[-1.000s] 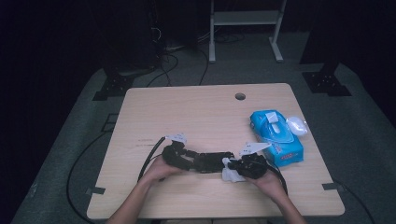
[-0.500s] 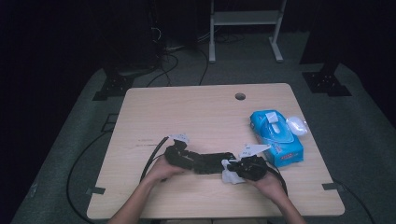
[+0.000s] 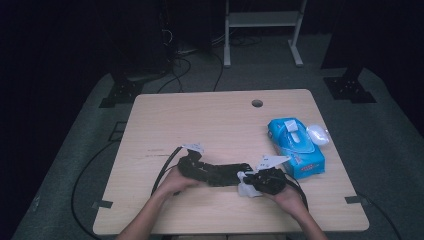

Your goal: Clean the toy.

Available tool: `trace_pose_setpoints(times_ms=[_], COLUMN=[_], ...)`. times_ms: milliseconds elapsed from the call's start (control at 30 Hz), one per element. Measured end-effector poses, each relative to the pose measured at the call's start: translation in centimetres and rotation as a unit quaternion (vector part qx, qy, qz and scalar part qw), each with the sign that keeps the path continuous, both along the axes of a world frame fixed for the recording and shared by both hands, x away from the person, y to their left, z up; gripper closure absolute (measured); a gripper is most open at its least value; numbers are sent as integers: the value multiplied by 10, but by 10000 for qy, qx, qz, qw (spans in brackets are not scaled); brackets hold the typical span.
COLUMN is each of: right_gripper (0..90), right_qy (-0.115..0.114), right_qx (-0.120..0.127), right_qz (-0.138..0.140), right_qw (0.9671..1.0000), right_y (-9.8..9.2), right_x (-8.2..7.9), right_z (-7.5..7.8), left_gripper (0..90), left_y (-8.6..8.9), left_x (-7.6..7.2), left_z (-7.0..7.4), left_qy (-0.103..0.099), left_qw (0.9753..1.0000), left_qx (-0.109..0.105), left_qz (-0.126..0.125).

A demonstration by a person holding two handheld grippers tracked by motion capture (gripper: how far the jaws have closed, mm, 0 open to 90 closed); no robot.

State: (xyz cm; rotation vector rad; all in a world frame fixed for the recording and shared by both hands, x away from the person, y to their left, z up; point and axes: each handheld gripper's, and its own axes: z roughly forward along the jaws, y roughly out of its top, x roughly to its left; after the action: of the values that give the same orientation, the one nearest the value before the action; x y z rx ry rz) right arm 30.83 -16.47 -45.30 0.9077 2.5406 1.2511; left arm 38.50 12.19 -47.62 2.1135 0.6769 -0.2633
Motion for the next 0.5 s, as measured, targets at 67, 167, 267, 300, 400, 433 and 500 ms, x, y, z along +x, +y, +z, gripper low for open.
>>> trace_pose_setpoints(times_ms=[67,167,267,300,400,433,500], right_gripper=[845,845,845,845,845,846,847], right_qy=[-9,-25,-32,-28,-62,-72,-75], right_qx=[10,39,89,105,82,77,81], right_qz=[-8,-28,-30,-28,-22,-13,-7], right_qw=[10000,10000,10000,9999,9999,9999,9999], right_y=[0,0,-2,-2,-2,-2,-2], right_x=[0,-2,-3,-3,-4,-5,-4], right_z=[0,-1,-2,-2,-2,-2,-2], left_gripper=[393,402,403,403,402,386,345], left_y=[2,0,-1,-1,0,0,0], left_x=[0,-2,-2,-2,-1,-1,-1], left_z=[2,3,3,3,2,1,0], left_qy=[-107,-208,-263,-251,-151,-113,26], left_qw=[9999,9998,9996,9997,9999,9999,10000], left_qx=[-9,-6,2,-20,-21,18,57], left_qz=[46,60,49,59,48,54,33])
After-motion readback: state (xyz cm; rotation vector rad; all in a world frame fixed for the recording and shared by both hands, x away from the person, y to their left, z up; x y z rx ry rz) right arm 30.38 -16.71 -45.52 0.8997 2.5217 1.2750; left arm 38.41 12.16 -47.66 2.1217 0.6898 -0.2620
